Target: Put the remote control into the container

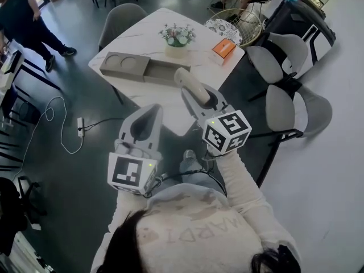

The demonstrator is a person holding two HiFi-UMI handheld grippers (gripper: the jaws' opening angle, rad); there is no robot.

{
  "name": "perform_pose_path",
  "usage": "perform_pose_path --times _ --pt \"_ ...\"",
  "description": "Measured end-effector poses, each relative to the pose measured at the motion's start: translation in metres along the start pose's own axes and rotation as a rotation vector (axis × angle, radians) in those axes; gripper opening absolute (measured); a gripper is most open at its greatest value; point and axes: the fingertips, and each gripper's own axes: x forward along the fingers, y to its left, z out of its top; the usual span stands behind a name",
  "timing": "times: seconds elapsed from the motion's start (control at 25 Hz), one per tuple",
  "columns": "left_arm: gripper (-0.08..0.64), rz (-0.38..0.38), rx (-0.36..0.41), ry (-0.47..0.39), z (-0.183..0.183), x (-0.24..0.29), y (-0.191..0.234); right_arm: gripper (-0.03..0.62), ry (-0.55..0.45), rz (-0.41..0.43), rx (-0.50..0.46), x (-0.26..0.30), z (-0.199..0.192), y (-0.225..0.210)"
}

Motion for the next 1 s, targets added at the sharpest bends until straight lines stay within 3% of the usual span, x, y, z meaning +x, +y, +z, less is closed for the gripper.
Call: perform_pose_path --times 0.48,1.0 --pt "0.014 0.076 -0.024 0.011 -0.001 0.050 0.027 0.118 0.190 0.054 0.029 0.080 -0.054 -0.074" --pt "0.014 0.253 -0.033 0.021 0.003 0.123 0.043 0.118 0.356 0.232 -0.004 0.142 -0.100 -0.134"
